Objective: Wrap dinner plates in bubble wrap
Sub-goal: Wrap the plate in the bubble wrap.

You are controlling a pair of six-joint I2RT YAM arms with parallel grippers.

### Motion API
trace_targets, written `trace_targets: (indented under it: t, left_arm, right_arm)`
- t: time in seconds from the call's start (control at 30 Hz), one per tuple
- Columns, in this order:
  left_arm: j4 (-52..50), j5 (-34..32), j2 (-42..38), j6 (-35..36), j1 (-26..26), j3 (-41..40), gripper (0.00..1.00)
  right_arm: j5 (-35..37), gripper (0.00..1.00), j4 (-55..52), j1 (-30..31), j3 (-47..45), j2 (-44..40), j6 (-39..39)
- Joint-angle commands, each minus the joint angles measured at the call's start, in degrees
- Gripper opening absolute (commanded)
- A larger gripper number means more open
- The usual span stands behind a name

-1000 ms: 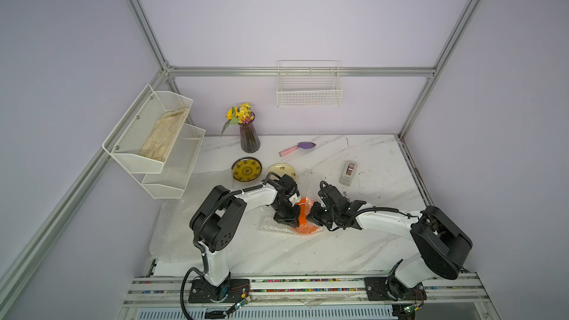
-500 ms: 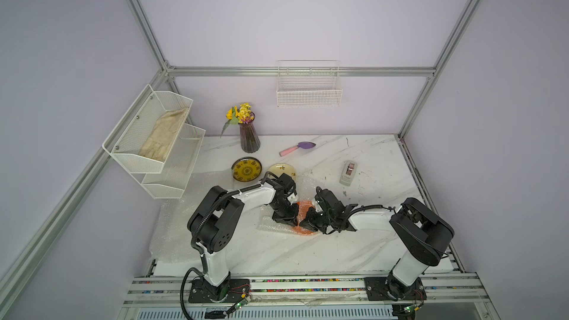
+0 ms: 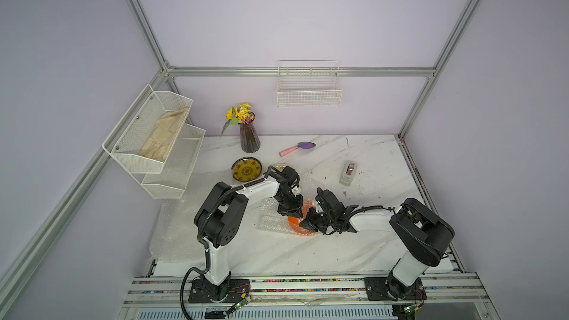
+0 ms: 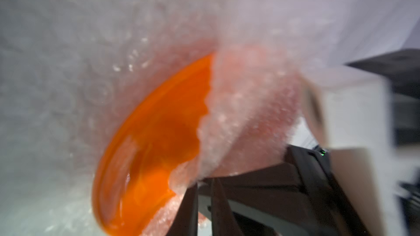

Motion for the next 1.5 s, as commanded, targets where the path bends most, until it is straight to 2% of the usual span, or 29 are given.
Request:
trace_targets:
  t: [0.0,0.03,0.13,0.23,0.33,0.47,0.63,0.87,1.0,1.17,1.33,1.47]
  left_arm:
    - [-3.7,-3.7,1.5,-0.3,-0.1,3.4,0.14]
    - [-4.2,-4.4,1.9,-0.1,-0.1,3.4,0.14]
    - [-5.9,-6.0,2.7,1.1,-0.1,3.7,0.14]
    - [-6.5,-6.7,2.6,1.5,-0.1,3.7,0.14]
    - [-6.7,-6.7,2.5,1.9,-0.1,3.9,0.14]
    - [-7.3,-6.6,2.1,2.0,-0.1,4.8,0.14]
    - [-8.7,-5.9,-0.1,1.9,-0.5,7.0,0.14]
    - [-11.1,-4.9,-3.9,0.1,-4.2,11.8,0.16]
    - [-11.2,-5.7,-3.5,-1.1,-6.9,10.3,0.16]
    - [-12.0,-11.9,-3.0,-0.7,-6.9,5.0,0.15]
    - [-11.3,-13.7,-0.5,0.7,-6.2,2.6,0.15]
    - [-11.3,-14.3,0.6,2.0,-5.2,2.2,0.15]
  right_arm:
    - [-1.0,0.0,-1.9,0.5,-1.4,-0.7,1.6]
    - [-1.6,0.03,-2.0,0.5,-1.1,-1.4,1.5]
    - [-2.9,0.25,-1.6,0.2,-1.0,-5.7,0.6]
    - [-3.6,0.31,-2.7,-1.9,-2.9,-10.7,1.6]
    - [-2.4,0.25,-9.5,-4.6,-3.8,-13.9,0.3]
    - [0.4,0.09,-20.5,-5.8,-2.2,-12.2,-4.8]
    - [1.3,0.0,-21.0,-5.8,-1.8,-7.4,-6.1]
    - [2.3,0.0,-20.4,-5.8,-1.6,-6.7,-5.1]
    - [2.4,0.0,-20.8,-5.8,-1.6,-6.8,-5.2]
    - [3.3,0.0,-21.5,-5.8,-2.1,-7.9,-4.4]
    - [3.4,0.0,-23.0,-5.5,-2.5,-9.5,-4.1]
    - [4.4,0.0,-22.7,-2.7,-4.8,-11.4,-1.7]
